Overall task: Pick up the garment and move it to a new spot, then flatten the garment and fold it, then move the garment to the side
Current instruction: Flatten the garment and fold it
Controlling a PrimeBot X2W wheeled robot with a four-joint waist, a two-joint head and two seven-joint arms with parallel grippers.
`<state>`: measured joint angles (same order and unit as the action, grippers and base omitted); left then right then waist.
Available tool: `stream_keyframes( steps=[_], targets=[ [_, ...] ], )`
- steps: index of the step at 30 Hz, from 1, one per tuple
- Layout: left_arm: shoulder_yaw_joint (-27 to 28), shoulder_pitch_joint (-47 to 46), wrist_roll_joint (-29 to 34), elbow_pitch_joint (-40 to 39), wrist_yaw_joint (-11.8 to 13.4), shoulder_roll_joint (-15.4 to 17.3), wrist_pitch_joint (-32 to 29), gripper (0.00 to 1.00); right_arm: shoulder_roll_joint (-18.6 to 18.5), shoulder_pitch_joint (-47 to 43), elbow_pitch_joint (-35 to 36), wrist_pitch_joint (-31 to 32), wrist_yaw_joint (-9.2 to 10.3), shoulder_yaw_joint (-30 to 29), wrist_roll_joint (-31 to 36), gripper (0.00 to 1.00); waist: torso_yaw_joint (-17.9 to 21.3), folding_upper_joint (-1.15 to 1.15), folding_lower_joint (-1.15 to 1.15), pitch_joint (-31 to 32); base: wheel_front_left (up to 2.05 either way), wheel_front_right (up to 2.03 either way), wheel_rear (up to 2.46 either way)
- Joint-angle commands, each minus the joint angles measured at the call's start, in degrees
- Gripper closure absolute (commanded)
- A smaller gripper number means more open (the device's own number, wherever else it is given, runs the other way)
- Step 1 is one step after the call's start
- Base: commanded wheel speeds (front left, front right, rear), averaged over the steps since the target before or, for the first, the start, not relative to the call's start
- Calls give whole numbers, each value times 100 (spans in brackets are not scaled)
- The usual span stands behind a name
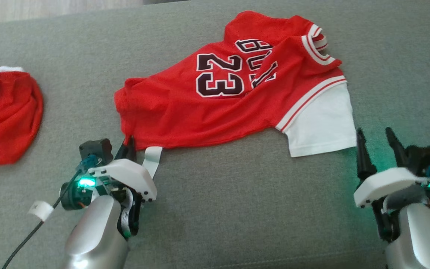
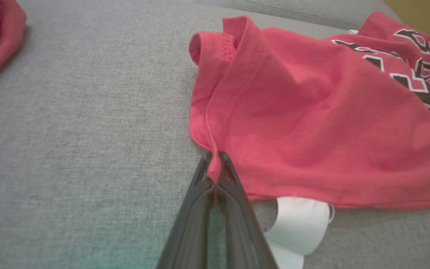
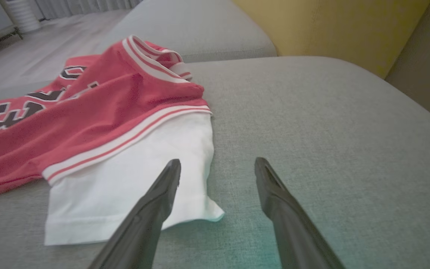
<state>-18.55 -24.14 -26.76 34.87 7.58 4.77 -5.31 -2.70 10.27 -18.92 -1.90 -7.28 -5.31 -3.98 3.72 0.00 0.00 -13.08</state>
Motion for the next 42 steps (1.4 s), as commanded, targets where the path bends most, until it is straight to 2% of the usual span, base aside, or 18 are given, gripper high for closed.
stream_keyframes(
  steps=[1, 4, 9, 11, 12, 15, 22, 29, 32, 36, 40, 41, 42],
  targets=[
    [130, -44, -9, -217, 6, 62, 99, 100, -18, 285, -52, 54, -21, -25, 134, 0, -61, 0, 0, -26, 0, 0, 0],
    [106, -13, -4, -324, 8, 70, 149, 100, -18, 469, -500, 172, -21, -152, 343, 0, -144, 0, 0, -54, 0, 0, 0],
    [83, 56, -11, -484, 8, 98, 205, 100, -18, 648, -1173, 305, -21, -101, 311, 2, -222, 0, 0, -62, 0, 0, 0],
    [78, 88, -12, -550, 17, 115, 226, 100, -18, 720, -1387, 293, -21, -37, 243, 49, -232, 0, 0, -53, 0, 0, 0],
    [91, 108, -22, -583, 30, 121, 248, 100, -18, 758, -1487, 282, -21, 9, 176, 58, -231, 0, 0, -45, 0, 0, 0],
    [146, 186, -64, -669, 67, 145, 324, 100, -18, 840, -1687, 218, -21, 170, 7, 100, -198, 0, 0, -2, 0, 0, 0],
    [187, 356, -167, -886, 47, 178, 399, 100, -18, 1101, -1879, -198, -21, 346, -333, 100, -123, 0, 0, 166, 0, 0, 0],
    [332, 441, -377, -1410, 15, 192, 462, 100, -18, 1227, -1401, -602, -21, 520, -359, 100, -43, 0, 0, 579, 0, 0, 0],
    [385, 458, -412, -1899, -20, 288, 469, 100, -18, 1236, -783, -753, -21, 513, -280, 100, 2, 0, 0, 849, 0, 0, 0],
    [524, 433, -512, -2904, -45, 411, 455, 100, -18, 1170, 394, -725, -21, 333, -189, 100, 56, 0, 0, 1195, 0, 0, 0],
    [696, 319, -544, -4109, 7, 644, 255, 100, -18, 1067, 1791, -440, -21, 77, -128, 100, 80, 0, 0, 1439, 0, 0, 0],
    [799, 210, -542, -4725, 43, 792, 105, 100, -33, 1041, 2525, -232, -21, -1, -79, 100, 96, 0, 0, 1509, 0, 0, 0],
    [853, 144, -524, -5020, 65, 878, 21, 100, -52, 1037, 2885, -123, -21, -46, -45, 100, 103, 0, 0, 1536, 0, 0, 0]
  ],
)
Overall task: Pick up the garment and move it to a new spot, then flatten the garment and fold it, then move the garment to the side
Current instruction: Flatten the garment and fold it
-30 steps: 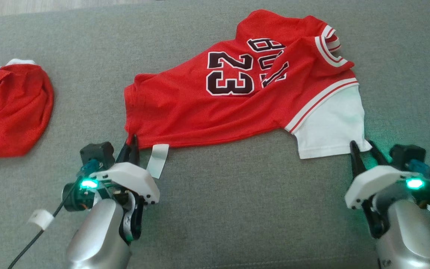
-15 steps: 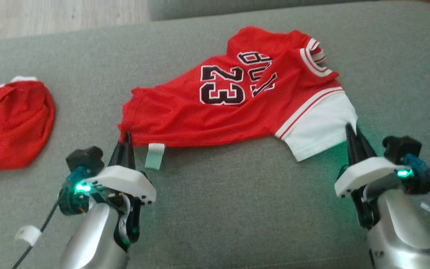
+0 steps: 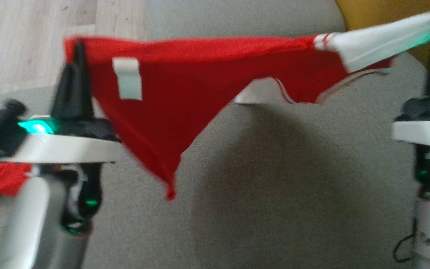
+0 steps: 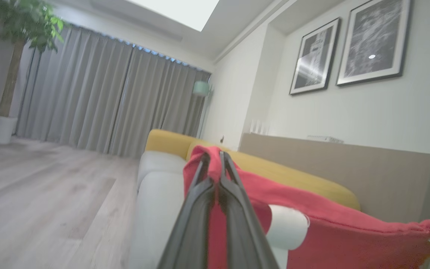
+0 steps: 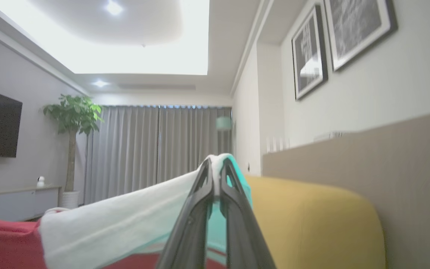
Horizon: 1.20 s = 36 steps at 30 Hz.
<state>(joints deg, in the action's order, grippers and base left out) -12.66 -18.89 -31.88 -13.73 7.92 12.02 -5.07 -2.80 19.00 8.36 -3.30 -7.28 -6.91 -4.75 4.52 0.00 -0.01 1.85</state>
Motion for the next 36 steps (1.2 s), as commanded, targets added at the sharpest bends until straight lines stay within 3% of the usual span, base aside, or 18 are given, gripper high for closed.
stream_keyframes(
  steps=[1, 8, 11, 15, 21, 28, 32, 36],
  targets=[
    [312, -456, 21, -442, 53, 249, -99, 100, -65, 163, 511, 130, -21, 67, 72, 100, 26, 0, 1, 67, 0, 0, 0],
    [466, -1100, 150, -1616, 111, 803, -921, 100, -324, 247, 2194, 994, -21, -259, 169, 100, 30, 0, 1, 118, 0, 0, 0],
    [411, -1290, 288, -1616, 63, 1018, -1178, 100, -434, 312, 2443, 1243, -21, -316, 146, 100, 39, 0, 1, 41, 0, 0, 0],
    [263, -1441, 242, -1409, 6, 1027, -1363, 100, -546, 406, 2370, 1448, -21, -197, 64, 100, 48, 0, 1, -157, 0, 0, 0],
    [173, -1896, 260, -680, -88, 1024, -1401, 100, -591, 935, 1594, 1439, -21, 119, -125, 100, 109, 0, 1, -922, 0, 0, 0],
    [47, -3402, 741, 824, -377, 1142, -1044, 100, -704, 2591, -36, 1065, -21, 502, 107, 100, 223, 0, 1, -1659, 0, 0, 0],
    [12, -4581, 1140, 2090, -554, 1159, -263, 100, -376, 4012, -1312, 581, -21, 608, 481, 100, 428, 0, 1, -1891, 0, 0, 0],
    [146, -5359, 1257, 3182, -567, 1061, 654, 100, -86, 5194, -2560, 33, -21, 516, 804, 100, 659, 0, 1, -2023, 0, 0, 0]
  ],
)
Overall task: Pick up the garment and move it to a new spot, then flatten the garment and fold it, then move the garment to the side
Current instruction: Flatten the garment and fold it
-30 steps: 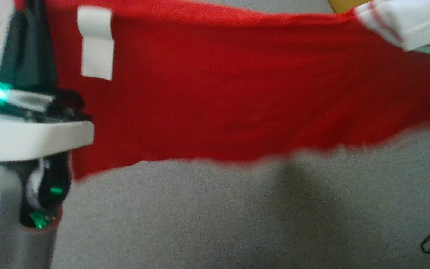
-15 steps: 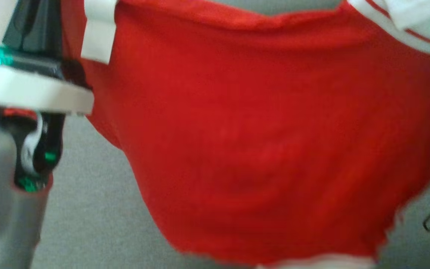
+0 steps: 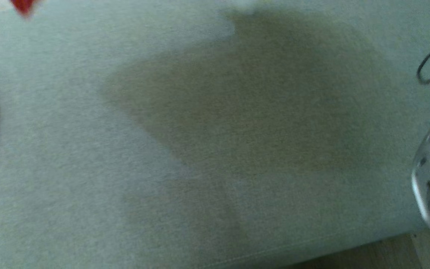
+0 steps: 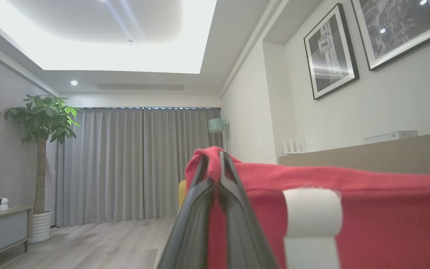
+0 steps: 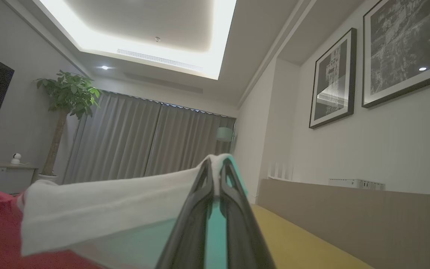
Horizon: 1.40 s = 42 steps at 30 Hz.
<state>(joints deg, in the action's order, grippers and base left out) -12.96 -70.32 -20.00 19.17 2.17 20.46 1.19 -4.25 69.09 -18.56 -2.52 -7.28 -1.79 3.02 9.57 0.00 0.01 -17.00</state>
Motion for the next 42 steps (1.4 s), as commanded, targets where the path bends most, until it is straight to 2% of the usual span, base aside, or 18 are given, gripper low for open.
stream_keyframes(
  steps=[1, 5, 11, 14, 19, 25, 32, 36, 37, 42],
  targets=[
    [184, -339, 84, 148, -8, 201, 191, 100, 92, 380, -138, -164, -21, -25, 77, 100, 189, 0, -1, -173, 0, 0, 0],
    [143, -664, 97, 943, -96, 117, 557, 100, 132, 687, -877, -510, -21, 160, -80, 100, 211, 0, -1, -525, 0, 0, 0],
    [11, -534, -27, 1737, -379, -27, 819, 100, 135, 212, -1485, -894, -21, 471, -173, 100, 71, 0, -1, -1158, 0, 0, 0],
    [-30, -320, -141, 1996, -479, -203, 983, 100, 136, -110, -1652, -1038, -21, 515, -219, 100, -46, 0, -1, -1385, 0, 0, 0],
    [-83, 210, -250, 2263, -589, -377, 1222, 100, 136, -754, -1642, -1199, -21, 547, -377, 100, -180, 0, -1, -1426, 0, 0, 0],
    [-48, 1025, -461, 2031, -741, -528, 1350, 100, 136, -1812, -1024, -1243, -21, 417, -503, 100, -332, 0, -1, -1087, 0, 0, 0],
    [137, 2682, -516, 1143, -713, -601, 1378, 100, 136, -3608, 45, -1216, -21, 285, -734, 100, -437, 0, -1, -253, 0, 0, 0],
    [131, 3780, -465, 554, -715, -638, 1379, 100, 108, -4742, 783, -917, -21, 272, -823, 100, -491, 0, -1, 323, 0, 0, 0],
    [131, 3780, -465, 554, -715, -638, 1379, 100, 108, -4742, 783, -917, -21, 272, -823, 100, -491, 0, -1, 323, 0, 0, 0],
    [150, 5103, -557, -149, -605, -704, 1380, 100, 109, -6219, 1911, -375, -21, 236, -956, 100, -544, 0, -1, 938, 0, 0, 0]
  ],
)
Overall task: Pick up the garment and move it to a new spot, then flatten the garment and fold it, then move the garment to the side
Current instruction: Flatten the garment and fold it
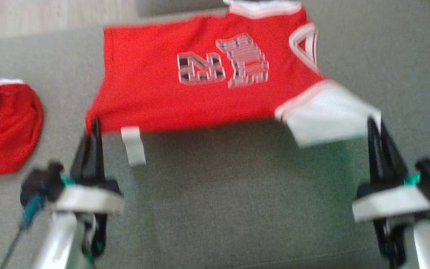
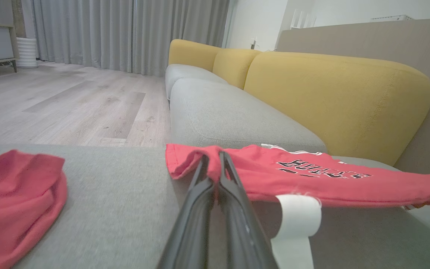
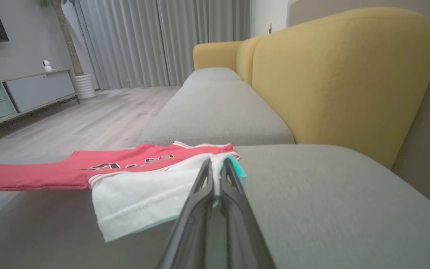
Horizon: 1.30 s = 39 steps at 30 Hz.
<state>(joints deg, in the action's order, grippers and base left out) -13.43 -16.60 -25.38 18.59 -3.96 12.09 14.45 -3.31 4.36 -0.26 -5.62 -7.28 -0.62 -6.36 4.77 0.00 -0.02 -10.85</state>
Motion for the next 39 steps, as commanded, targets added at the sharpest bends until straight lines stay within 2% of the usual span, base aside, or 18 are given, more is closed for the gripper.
stream_keyframes(
  steps=[1, 7, 13, 20, 29, 35, 39],
  targets=[
    [181, -18, -4, -252, 43, 125, 54, 100, 18, -35, 297, 52, -21, 106, -48, 100, -81, 0, 2, 434, 0, 0, 0],
    [16, 1429, -39, -1135, 343, -33, -6, 100, 34, -1416, 1426, 629, -21, 89, -263, 100, -135, 0, 2, 824, 0, 0, 0],
    [-24, 2223, -191, -1700, 620, -160, -199, 100, 39, -1790, 1688, 906, -21, 83, -203, 100, -201, 0, 2, 848, 0, 0, 0],
    [-65, 1951, -761, -1557, 496, -486, -554, 100, 41, -1278, 1100, 926, -21, 4, -126, 100, -345, 0, 2, 655, 0, 0, 0],
    [31, 871, -1662, -925, 368, -834, -667, 100, 41, 83, 105, 938, -21, -77, -9, 100, -461, 0, 2, 172, 0, 0, 0],
    [-5, 152, -1658, -324, 390, -870, -492, 100, -11, 1124, -647, 928, -21, -97, 122, 100, -456, 0, 2, -132, 0, 0, 0],
    [-29, -104, -1638, -25, 427, -877, -484, 100, -52, 1514, -1095, 910, -21, -138, 174, 100, -475, 0, 2, -231, 0, 0, 0]
  ],
)
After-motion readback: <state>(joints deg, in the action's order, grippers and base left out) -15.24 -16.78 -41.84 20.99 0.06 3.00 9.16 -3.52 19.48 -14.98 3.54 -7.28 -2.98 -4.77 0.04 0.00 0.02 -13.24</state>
